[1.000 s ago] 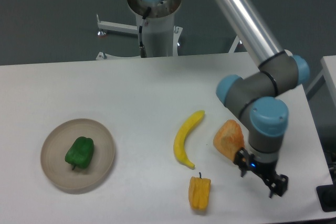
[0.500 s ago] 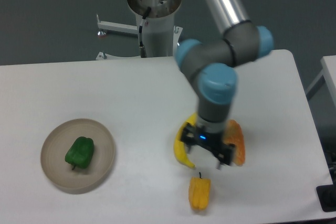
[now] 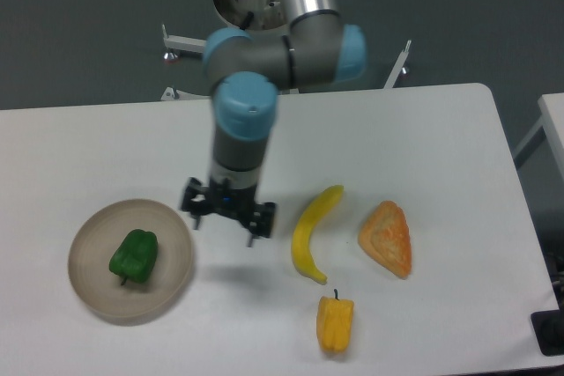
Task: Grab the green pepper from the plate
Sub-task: 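Move the open gripper over the banana toward the green pepper on the plate, then lower the gripper onto the green pepper and close the fingers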
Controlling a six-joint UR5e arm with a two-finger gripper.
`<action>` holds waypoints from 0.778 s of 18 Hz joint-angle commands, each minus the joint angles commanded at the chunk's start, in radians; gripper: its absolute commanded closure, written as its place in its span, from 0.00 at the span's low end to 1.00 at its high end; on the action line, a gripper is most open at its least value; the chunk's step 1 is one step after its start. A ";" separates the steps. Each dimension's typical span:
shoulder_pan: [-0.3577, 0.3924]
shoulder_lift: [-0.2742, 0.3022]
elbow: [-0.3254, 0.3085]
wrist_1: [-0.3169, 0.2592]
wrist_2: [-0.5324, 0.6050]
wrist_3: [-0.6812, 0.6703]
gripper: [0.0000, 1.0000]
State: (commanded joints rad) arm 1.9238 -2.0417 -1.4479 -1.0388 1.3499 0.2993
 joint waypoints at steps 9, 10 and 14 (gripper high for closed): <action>-0.085 -0.072 -0.037 0.118 0.006 -0.066 0.00; -0.092 -0.078 -0.037 0.121 0.006 -0.066 0.00; -0.108 -0.089 -0.037 0.140 0.006 -0.068 0.00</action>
State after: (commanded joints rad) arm 1.8163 -2.1307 -1.4849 -0.8989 1.3560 0.2316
